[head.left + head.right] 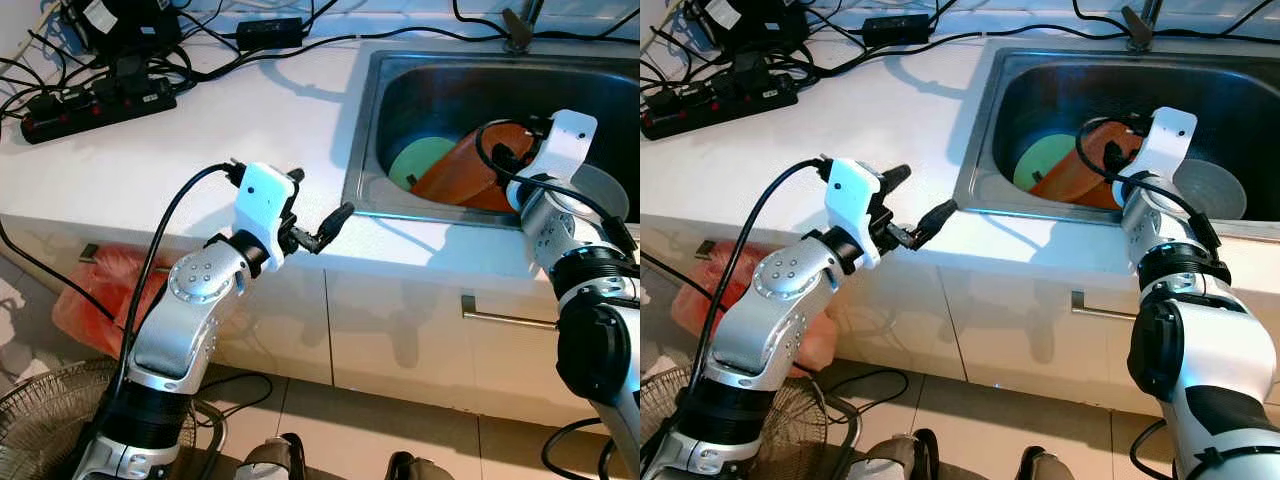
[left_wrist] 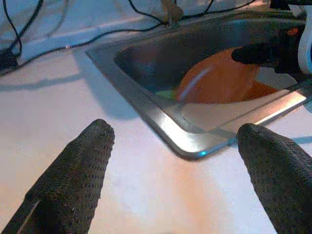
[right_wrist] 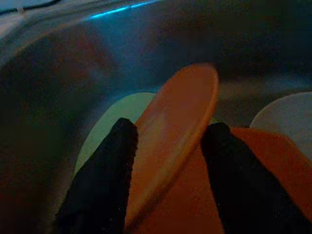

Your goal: Kitchen organization

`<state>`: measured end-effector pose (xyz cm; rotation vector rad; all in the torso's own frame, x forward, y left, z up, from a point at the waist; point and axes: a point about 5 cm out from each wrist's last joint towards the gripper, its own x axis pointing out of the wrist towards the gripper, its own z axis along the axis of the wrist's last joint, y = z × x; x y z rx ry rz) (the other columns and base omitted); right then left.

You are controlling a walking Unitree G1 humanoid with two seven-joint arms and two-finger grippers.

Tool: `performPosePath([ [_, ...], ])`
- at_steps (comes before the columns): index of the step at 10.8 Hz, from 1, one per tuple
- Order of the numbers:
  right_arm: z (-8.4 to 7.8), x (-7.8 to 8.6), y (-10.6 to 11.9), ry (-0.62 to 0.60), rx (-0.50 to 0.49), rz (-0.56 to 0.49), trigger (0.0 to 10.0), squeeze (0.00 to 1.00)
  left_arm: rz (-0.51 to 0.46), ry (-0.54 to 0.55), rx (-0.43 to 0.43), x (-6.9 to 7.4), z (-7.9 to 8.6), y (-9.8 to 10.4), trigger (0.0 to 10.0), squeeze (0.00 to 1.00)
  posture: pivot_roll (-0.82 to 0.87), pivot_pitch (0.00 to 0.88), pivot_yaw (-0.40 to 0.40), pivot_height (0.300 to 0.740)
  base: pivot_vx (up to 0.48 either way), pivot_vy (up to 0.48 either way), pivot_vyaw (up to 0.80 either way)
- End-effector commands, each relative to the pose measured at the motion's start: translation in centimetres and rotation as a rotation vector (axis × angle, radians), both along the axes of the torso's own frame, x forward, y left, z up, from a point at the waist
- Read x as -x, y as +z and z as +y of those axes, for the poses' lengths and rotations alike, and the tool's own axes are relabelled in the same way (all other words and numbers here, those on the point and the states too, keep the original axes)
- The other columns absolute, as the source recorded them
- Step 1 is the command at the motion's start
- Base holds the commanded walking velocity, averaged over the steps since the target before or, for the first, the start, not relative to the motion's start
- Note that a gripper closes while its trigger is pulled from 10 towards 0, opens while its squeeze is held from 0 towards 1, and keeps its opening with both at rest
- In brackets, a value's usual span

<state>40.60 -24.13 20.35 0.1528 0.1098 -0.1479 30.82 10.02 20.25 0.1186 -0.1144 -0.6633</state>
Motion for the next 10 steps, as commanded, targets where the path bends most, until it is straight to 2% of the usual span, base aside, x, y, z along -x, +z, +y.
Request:
performPosePath([
  [1, 0.2, 0.1, -0.9, 0.004, 0.031, 0.056, 10.0, 1.0, 0.01, -0.015, 0.007, 0.1, 0.1, 0.3, 10.0, 1.0, 0.12, 0.147, 0.092, 0.74, 0.0, 0.0, 0.0],
  [2, -0.1, 0.1, -0.7, -0.014, 0.089, 0.064, 10.0, 1.0, 0.021, -0.043, 0.002, 0.3, -0.3, 0.2, 10.0, 1.0, 0.11, 0.145, 0.093, 0.74, 0.0, 0.0, 0.0],
  [3, -0.4, 0.2, -0.6, -0.023, 0.104, 0.066, 10.0, 1.0, 0.018, -0.06, 0.004, 0.4, -0.5, 0.5, 10.0, 1.0, 0.11, 0.145, 0.093, 0.74, 0.0, 0.0, 0.0],
  [8, -1.1, 0.3, -0.2, -0.019, 0.134, 0.056, 10.0, 1.0, -0.009, -0.089, 0.003, 0.3, -0.9, 1.9, 10.0, 1.0, 0.11, 0.13, 0.097, 0.74, 0.0, 0.0, 0.0],
  [9, -1.2, 0.3, 0.3, -0.013, 0.15, 0.031, 10.0, 1.0, -0.017, -0.084, 0.009, 0.2, -0.9, 2.1, 10.0, 0.93, 0.11, 0.128, 0.097, 0.74, 0.0, 0.0, 0.0],
  [10, -1.4, 0.2, 1.1, -0.008, 0.149, -0.025, 10.0, 1.0, -0.032, -0.058, 0.025, 0.0, -0.8, 2.5, 10.0, 0.0, 0.1, 0.124, 0.096, 0.74, 0.0, 0.0, 0.0],
])
